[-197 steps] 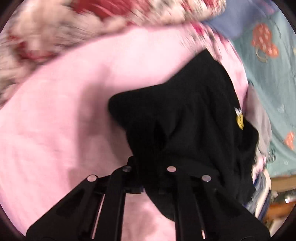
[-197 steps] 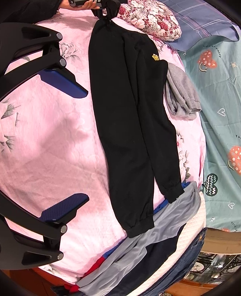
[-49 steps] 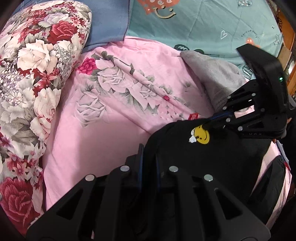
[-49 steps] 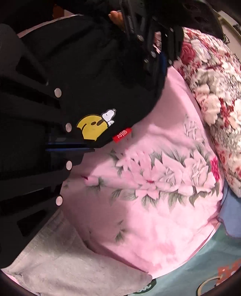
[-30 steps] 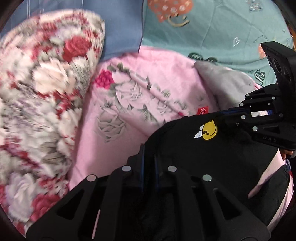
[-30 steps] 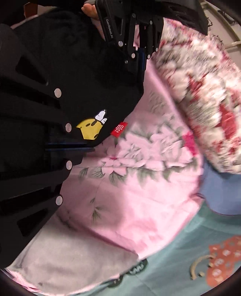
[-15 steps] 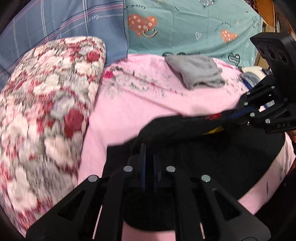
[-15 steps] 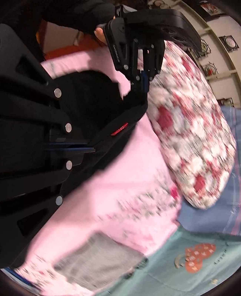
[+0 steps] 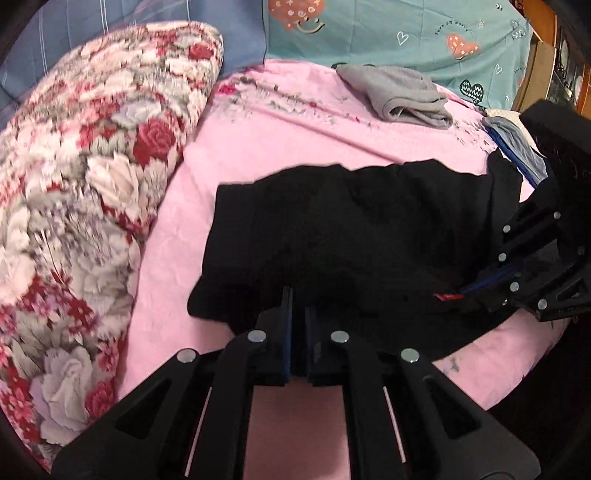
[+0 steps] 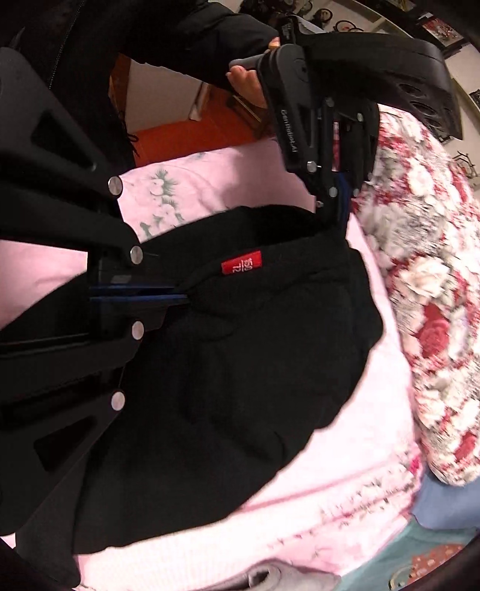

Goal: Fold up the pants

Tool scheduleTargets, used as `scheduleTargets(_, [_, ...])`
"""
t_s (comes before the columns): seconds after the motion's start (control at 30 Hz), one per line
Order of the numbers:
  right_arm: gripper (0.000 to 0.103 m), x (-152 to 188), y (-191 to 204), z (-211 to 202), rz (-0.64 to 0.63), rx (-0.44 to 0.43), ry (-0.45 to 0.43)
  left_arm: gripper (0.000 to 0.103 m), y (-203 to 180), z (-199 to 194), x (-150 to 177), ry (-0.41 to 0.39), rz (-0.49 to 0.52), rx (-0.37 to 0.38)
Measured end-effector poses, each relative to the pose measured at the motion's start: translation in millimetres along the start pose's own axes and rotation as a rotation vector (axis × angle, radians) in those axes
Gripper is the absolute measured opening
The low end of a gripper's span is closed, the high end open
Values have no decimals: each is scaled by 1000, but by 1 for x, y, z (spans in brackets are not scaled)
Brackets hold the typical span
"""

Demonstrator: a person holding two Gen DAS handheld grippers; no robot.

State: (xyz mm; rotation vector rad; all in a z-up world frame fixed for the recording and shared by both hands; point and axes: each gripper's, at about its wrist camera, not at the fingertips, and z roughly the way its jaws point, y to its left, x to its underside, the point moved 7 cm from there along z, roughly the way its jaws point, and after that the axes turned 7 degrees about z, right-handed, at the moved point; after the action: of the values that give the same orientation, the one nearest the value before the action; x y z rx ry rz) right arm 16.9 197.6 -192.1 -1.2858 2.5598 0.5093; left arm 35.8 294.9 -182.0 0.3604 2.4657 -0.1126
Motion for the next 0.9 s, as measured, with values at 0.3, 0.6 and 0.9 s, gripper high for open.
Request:
scheduleTargets(0.3, [4, 20, 6, 27, -2, -34, 54, 76, 17, -30, 14, -149, -221, 118])
scheduleTargets(0.6, [5, 25, 13, 22, -21, -3, 46, 56, 66, 12, -3, 27, -727, 165])
scheduleTargets(0.9, [5, 31, 5, 18, 3, -33, 28, 18, 80, 38, -6, 91, -844, 113])
